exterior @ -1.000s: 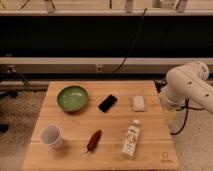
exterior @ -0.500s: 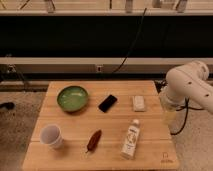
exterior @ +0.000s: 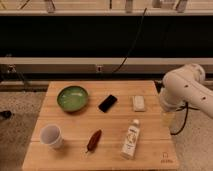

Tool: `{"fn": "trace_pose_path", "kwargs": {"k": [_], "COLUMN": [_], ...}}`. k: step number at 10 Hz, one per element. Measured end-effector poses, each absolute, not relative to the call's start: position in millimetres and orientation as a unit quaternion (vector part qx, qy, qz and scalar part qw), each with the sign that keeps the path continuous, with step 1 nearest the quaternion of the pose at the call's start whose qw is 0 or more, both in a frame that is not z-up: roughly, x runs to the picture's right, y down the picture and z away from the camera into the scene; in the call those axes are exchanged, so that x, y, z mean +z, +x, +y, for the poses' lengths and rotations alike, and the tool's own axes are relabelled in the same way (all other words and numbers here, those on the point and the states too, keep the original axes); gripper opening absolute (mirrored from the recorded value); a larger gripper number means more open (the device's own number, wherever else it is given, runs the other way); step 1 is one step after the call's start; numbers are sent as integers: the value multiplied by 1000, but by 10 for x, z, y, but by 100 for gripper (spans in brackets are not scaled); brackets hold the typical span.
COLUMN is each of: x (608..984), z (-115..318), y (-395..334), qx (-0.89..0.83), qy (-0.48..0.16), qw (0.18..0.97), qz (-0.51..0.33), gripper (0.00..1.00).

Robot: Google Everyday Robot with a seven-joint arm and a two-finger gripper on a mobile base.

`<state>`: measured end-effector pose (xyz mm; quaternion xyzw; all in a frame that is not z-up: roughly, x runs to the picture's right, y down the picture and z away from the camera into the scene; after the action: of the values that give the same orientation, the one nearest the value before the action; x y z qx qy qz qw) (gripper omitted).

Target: Place the bottle in the ceramic bowl

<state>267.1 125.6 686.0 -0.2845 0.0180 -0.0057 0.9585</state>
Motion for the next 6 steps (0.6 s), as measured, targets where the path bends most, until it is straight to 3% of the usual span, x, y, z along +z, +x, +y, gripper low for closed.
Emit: {"fn": "trace_pose_path", "kwargs": {"k": [6], "x": [6875], "z": [1431], "y": [2431], "qx": [-57], "qy": [-286], "qw": [957], "qz": [12], "gripper": [80]}}
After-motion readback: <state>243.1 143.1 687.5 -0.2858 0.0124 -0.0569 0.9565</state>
